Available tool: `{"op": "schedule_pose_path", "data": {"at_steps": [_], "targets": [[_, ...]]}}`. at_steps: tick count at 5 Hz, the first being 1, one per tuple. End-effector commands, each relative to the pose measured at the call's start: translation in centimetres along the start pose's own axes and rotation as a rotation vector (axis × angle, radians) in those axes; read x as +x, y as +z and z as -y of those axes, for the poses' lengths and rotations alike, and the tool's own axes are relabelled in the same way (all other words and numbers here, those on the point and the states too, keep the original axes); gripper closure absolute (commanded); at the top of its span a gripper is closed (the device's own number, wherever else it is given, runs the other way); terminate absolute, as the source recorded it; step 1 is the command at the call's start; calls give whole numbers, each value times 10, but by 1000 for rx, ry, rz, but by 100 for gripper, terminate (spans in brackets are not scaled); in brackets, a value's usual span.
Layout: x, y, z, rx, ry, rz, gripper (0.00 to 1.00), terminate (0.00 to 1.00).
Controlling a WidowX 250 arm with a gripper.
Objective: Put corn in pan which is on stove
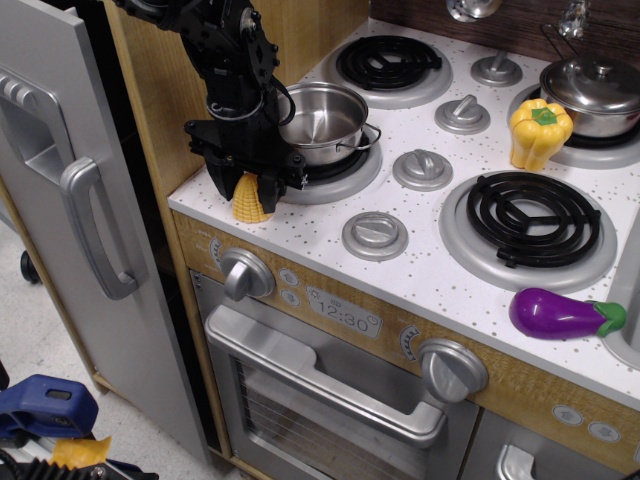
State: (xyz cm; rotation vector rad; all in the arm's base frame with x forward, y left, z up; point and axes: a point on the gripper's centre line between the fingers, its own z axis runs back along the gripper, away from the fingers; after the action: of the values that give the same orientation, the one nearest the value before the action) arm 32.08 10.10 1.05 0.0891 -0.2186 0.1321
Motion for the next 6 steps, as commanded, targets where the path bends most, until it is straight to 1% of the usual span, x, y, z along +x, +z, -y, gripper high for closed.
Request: {"op": "schedule_pose_path", "data": {"at_steps": [1,2,3,4,5,6], "targets": [[9,34,2,61,-15,27,100,0],[20,60,0,146,-78,49,100,0],[43,70,-2,157,-124,84,100,0],[68,84,-1,197,-185,102,100,0],[88,88,0,201,-239,124,100,0],[94,86,-1,145,-252,139,0,0]]}}
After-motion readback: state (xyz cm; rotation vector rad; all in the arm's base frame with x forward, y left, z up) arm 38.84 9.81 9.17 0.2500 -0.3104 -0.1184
